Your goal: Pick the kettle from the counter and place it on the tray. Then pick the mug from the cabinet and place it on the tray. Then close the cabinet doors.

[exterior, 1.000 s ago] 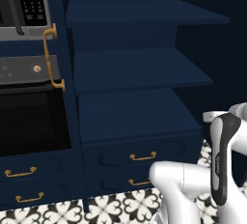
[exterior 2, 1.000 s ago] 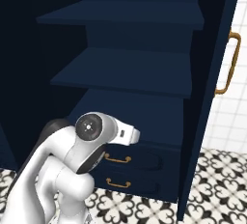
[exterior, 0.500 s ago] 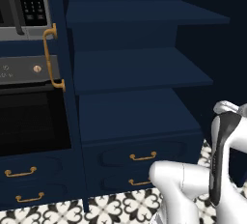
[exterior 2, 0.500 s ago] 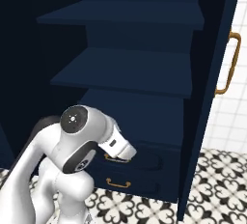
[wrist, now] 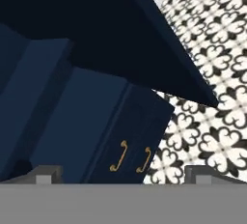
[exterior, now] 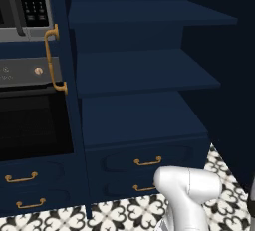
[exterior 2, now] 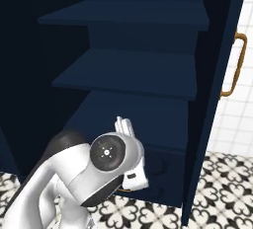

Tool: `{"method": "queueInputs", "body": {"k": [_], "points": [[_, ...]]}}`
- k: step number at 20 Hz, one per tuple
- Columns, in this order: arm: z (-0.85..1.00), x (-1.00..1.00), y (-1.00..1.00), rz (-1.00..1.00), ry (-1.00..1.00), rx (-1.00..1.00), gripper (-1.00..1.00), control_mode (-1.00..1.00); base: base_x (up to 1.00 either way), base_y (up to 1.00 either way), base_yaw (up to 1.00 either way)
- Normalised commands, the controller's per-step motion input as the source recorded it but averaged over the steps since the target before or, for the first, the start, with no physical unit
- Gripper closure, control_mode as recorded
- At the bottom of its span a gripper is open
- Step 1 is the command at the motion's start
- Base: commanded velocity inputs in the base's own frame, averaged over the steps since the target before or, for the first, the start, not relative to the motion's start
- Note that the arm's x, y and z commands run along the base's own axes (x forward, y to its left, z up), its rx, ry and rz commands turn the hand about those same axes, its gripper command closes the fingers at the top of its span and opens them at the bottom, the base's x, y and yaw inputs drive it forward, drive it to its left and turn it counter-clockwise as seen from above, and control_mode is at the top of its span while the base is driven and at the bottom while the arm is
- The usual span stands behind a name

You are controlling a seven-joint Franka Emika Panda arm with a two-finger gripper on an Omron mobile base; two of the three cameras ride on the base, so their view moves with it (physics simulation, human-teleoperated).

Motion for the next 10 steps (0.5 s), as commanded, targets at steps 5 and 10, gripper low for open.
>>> {"method": "queueInputs", "body": {"k": [5,10], "points": [[0.07,-0.04,-0.42,-0.64,-0.01,0.18,-1.0,-1.0,0.0,0.0,0.0],[0.01,-0.14,-0.4,-0.59,0.0,0.29,-1.0,-1.0,0.0,0.0,0.0]]}}
